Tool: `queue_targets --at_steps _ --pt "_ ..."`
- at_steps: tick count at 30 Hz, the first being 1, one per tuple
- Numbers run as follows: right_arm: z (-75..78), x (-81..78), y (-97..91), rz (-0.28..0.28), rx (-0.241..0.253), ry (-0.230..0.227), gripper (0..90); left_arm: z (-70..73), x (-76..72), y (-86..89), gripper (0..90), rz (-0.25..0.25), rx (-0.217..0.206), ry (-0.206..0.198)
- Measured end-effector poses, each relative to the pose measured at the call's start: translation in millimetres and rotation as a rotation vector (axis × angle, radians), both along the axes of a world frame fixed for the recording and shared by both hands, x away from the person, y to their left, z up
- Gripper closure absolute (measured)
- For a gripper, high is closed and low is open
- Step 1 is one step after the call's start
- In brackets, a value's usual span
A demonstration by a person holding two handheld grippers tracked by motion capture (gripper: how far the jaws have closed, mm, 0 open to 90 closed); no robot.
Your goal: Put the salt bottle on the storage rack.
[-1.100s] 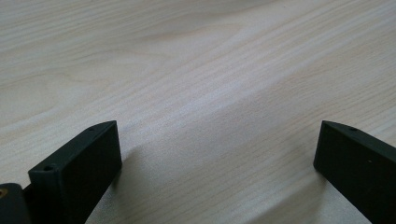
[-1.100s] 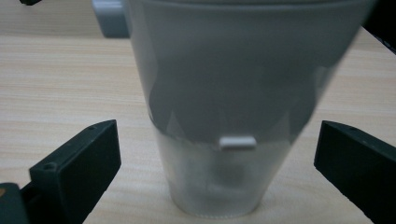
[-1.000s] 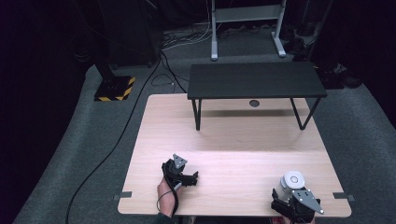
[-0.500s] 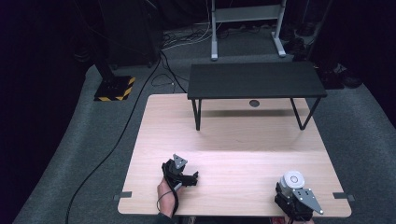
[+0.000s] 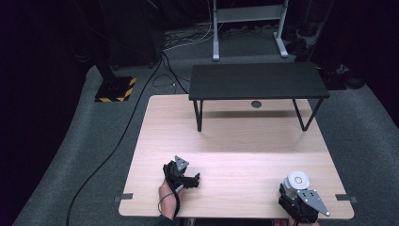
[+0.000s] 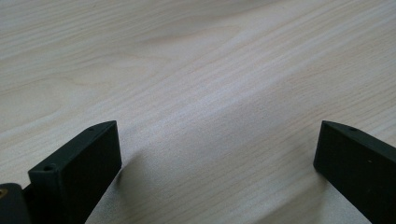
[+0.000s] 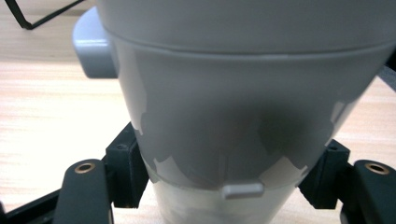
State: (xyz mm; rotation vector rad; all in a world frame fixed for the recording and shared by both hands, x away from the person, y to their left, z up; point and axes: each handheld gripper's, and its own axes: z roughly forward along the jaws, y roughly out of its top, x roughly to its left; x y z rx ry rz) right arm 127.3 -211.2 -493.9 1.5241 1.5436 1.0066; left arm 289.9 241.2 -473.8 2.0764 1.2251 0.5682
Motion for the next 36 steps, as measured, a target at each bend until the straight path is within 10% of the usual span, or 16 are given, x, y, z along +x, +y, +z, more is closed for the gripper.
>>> queue_targets --at_steps 36 --pt "67.3 39.0 -11.6 0.097 -0.047 -0.043 29.4 0.2 0.8 0.8 0.2 -0.002 -0.003 0.004"
